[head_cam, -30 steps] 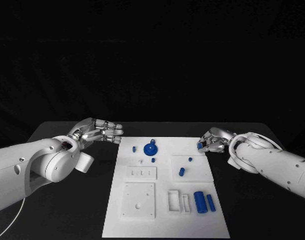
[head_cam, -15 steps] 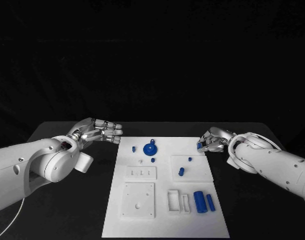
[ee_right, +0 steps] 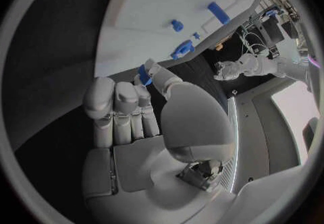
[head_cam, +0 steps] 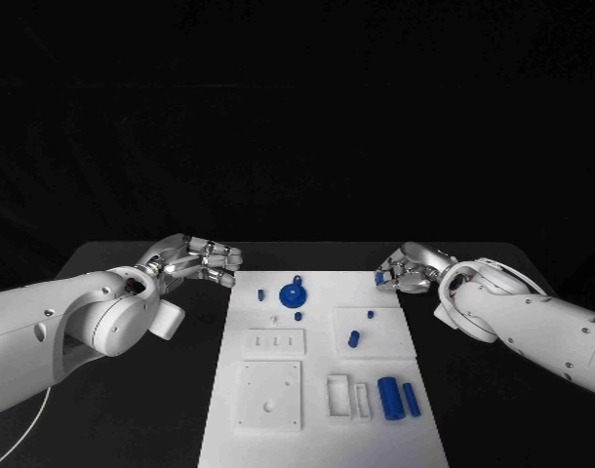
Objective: Assemble the parts on the task board
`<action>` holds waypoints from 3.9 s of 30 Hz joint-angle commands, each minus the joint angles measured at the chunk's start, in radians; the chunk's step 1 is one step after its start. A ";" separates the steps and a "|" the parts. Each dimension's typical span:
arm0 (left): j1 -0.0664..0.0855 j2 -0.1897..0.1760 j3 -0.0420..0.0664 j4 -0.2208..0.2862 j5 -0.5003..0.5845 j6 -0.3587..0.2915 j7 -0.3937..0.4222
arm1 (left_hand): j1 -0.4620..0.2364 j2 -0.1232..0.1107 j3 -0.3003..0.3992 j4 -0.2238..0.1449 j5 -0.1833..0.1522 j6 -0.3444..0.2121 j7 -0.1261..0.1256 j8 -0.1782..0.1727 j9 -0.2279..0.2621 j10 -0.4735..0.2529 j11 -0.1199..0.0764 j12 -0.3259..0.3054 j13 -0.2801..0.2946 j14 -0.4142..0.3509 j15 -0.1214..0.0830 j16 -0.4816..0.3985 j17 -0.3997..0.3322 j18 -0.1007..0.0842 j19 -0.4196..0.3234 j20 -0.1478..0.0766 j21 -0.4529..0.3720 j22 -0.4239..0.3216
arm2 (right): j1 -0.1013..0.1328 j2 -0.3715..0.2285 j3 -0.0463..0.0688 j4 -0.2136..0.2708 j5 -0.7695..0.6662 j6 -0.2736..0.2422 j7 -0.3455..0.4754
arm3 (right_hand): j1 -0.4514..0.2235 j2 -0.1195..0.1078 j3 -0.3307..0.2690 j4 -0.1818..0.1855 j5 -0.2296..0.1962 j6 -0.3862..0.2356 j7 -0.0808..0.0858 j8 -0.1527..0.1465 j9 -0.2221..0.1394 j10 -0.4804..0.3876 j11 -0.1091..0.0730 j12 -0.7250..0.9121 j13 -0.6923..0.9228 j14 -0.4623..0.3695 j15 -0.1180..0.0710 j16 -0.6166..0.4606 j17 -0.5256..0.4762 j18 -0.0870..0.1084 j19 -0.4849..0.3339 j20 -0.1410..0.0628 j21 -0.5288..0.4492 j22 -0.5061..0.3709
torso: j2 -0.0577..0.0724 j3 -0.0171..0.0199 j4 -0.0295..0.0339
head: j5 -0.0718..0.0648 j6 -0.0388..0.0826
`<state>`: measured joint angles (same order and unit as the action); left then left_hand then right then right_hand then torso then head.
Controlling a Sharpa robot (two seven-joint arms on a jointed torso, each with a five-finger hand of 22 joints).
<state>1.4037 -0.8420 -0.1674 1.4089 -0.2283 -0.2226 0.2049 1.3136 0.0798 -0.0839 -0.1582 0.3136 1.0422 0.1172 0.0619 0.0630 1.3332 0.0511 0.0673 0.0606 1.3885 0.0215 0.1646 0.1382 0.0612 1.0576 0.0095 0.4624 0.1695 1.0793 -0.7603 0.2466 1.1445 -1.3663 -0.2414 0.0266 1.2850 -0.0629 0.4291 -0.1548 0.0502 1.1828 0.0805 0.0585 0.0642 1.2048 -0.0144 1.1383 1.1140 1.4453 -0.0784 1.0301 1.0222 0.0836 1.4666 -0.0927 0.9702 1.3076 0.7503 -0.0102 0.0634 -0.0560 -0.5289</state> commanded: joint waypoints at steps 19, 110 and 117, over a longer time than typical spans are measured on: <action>0.030 0.137 0.002 -0.093 -0.090 0.085 -0.300 | -0.186 -0.054 -0.039 0.251 -0.043 -0.073 -0.109 0.467 0.561 -0.024 -0.106 0.672 0.415 -0.191 -0.108 0.899 0.408 -0.058 -0.123 -0.113 0.474 0.370 | 0.043 0.101 -0.006 0.186 -0.077 -0.014 -0.191 | -0.007 -0.002 0.009 0.016 0.045 0.003 -0.002 0.004 0.002 0.005 0.002 -0.004 -0.001 0.000 -0.006 -0.005 -0.002 -0.005 0.032 -0.009 -0.002 0.121 | -0.048 -0.0109 -0.0181 | 0.051 -0.015; 0.031 0.248 -0.002 -0.103 -0.282 0.067 -0.491 | -0.198 -0.162 0.048 0.371 -0.117 -0.040 -0.088 0.342 0.486 -0.036 -0.089 0.654 0.333 -0.220 -0.092 0.936 0.249 -0.053 -0.115 -0.097 0.391 0.436 | 0.063 0.215 -0.043 0.215 -0.116 0.105 -0.268 | -0.011 0.013 -0.056 0.026 0.070 0.007 -0.007 0.004 0.002 0.004 0.000 -0.006 0.001 0.002 -0.006 -0.003 0.007 -0.005 0.036 -0.010 -0.002 0.121 | -0.049 -0.0087 -0.0188 | 0.036 -0.018; 0.031 0.248 -0.002 -0.101 -0.294 0.074 -0.510 | -0.194 -0.162 0.049 0.367 -0.117 -0.041 -0.087 0.340 0.483 -0.035 -0.089 0.653 0.333 -0.219 -0.093 0.936 0.249 -0.053 -0.112 -0.098 0.391 0.439 | 0.063 0.215 -0.043 0.218 -0.117 0.103 -0.268 | -0.011 0.013 -0.056 0.026 0.070 0.007 -0.007 0.004 0.002 0.004 0.000 -0.006 0.001 0.002 -0.006 -0.003 0.007 -0.005 0.036 -0.010 -0.002 0.121 | -0.047 -0.0085 -0.0191 | 0.036 -0.018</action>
<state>1.4335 -0.5963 -0.1698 1.3052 -0.5097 -0.1595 -0.2908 1.1185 -0.0869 -0.0353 0.2144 0.2002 1.0003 0.0229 0.4056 0.5467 1.2975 -0.0439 0.7241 0.3944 1.1702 -0.0732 1.1072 0.3884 0.0151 0.9398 -0.0893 0.8593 0.6068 1.1423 -0.5466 0.2041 1.3589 -1.4716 -0.1471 -0.2410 1.2748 -0.0579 0.3792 -0.1298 0.1229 1.1798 0.0747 0.0556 0.0649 1.2043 -0.0139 1.1381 1.1149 1.4452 -0.0783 1.0300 1.0292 0.0836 1.4630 -0.0963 0.9701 1.3077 0.7021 -0.0188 0.0447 -0.0194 -0.5470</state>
